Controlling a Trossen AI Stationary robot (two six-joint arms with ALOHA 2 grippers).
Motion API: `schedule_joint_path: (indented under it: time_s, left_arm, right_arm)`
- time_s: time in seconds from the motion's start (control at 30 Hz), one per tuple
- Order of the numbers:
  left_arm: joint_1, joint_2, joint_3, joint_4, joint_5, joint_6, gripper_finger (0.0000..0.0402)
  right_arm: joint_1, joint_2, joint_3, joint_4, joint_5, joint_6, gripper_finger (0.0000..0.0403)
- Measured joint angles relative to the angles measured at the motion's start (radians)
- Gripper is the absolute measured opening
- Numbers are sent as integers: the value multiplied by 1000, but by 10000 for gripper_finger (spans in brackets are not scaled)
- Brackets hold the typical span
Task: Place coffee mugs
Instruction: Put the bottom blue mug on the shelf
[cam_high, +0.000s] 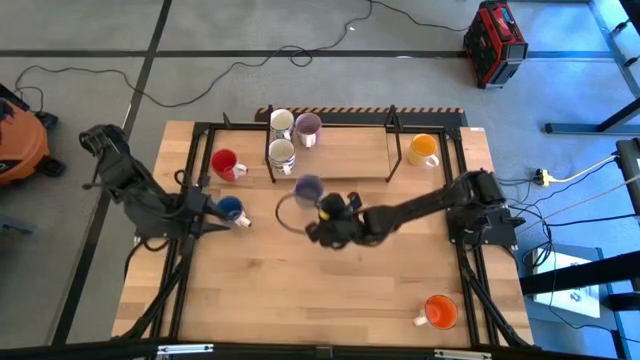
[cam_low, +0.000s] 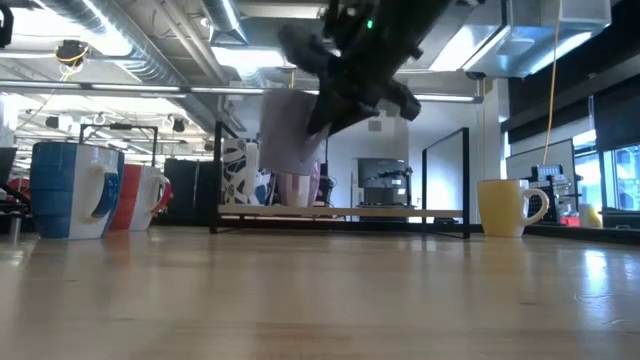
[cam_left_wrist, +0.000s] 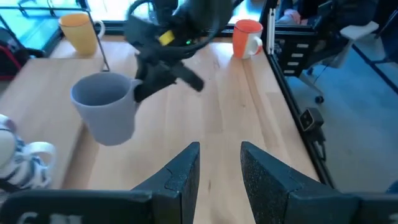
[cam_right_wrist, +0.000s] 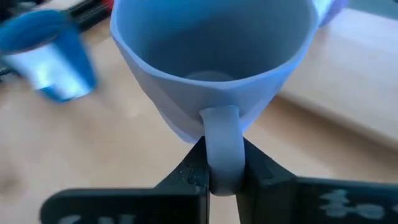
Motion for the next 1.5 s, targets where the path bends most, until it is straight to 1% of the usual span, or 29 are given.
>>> schedule_joint_path:
  time_s: [0.13, 0.27, 0.37, 0.5, 0.57, 0.67, 0.73, 0.8, 1.0, 1.13, 1.5]
  left_arm:
    - [0, -32, 0, -15, -29, 25, 110]
    - [0, -53, 0, -14, -29, 61, 110]
    - [0, -63, 0, -14, -30, 69, 110]
    - [0, -63, 0, -14, -73, 70, 110]
    - [0, -63, 0, -14, -79, 70, 110]
    - [0, -62, 0, -14, -95, 75, 110]
    - [0, -61, 0, -14, -102, 93, 110]
    - [0, -62, 0, -14, -114, 101, 110]
    - [0, -62, 0, -13, -161, 109, 110]
    - [0, -62, 0, -11, -174, 120, 110]
    - [0, -62, 0, -10, -176, 120, 110]
  right_arm:
    - [-74, -3, 0, -13, -15, 0, 23]
    - [-139, -4, 0, -28, -45, -11, 23]
    - [-178, -4, 0, -16, -54, -22, 23]
    - [-223, -4, 0, -16, -64, -23, 23]
    - [-240, 4, 0, 16, -73, -26, 23]
    - [-255, 16, -1, 44, -81, -29, 23]
    - [-260, 34, -1, 87, -63, -29, 22]
    - [-260, 42, -1, 72, -77, -28, 22]
    - [-259, 97, -1, 151, -94, -37, 22]
    - [-257, 111, 0, 165, -61, -31, 22]
    - [-300, 112, 0, 193, -72, -35, 22]
